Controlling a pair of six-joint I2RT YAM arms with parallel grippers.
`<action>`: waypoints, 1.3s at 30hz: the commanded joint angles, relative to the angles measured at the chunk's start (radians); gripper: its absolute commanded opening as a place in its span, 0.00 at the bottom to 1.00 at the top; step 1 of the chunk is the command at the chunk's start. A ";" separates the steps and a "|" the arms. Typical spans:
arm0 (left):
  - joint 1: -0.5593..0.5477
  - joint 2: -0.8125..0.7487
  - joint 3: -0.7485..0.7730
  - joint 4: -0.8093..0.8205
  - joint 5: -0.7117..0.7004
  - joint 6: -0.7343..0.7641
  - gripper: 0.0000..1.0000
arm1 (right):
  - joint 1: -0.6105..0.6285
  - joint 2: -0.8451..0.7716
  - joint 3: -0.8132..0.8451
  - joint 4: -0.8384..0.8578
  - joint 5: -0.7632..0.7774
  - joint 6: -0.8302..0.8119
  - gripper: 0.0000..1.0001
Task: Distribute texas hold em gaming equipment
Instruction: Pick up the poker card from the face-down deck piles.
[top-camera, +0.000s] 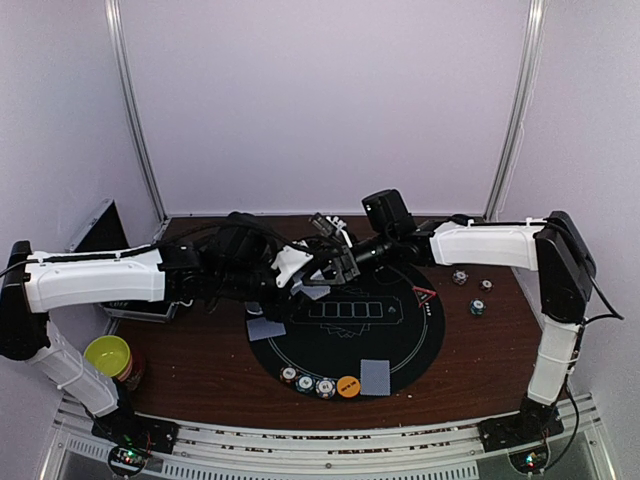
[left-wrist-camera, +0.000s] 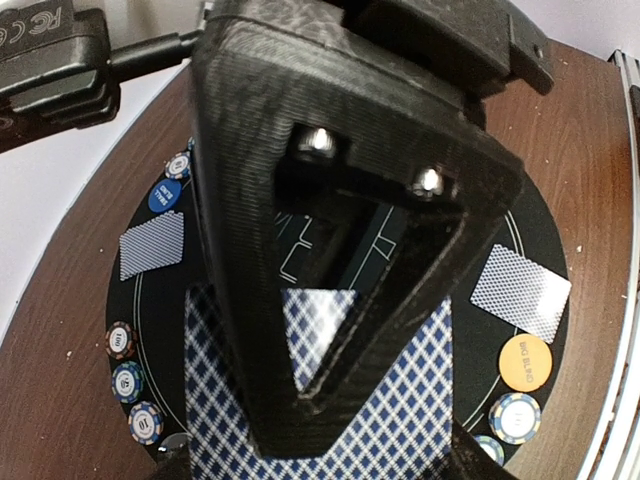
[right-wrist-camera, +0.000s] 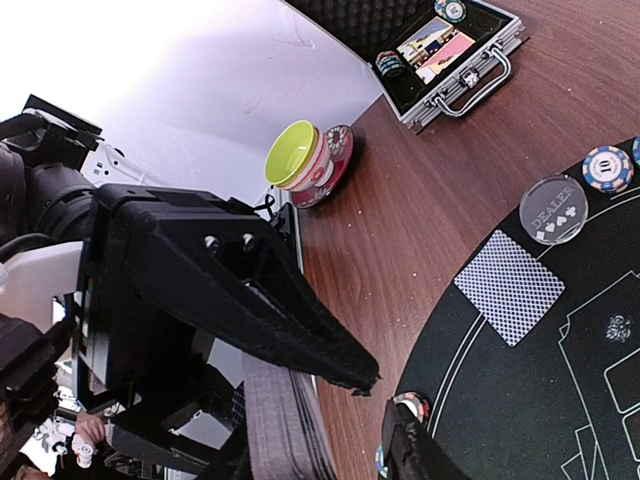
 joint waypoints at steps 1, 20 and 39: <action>-0.005 -0.028 -0.001 0.064 0.011 0.010 0.60 | -0.003 -0.032 0.017 -0.041 0.015 -0.034 0.35; -0.006 -0.025 -0.003 0.065 0.008 0.008 0.60 | -0.050 -0.111 0.002 -0.145 0.050 -0.134 0.23; -0.006 -0.018 -0.003 0.067 0.005 0.010 0.60 | -0.008 -0.044 0.048 -0.143 0.004 -0.098 0.45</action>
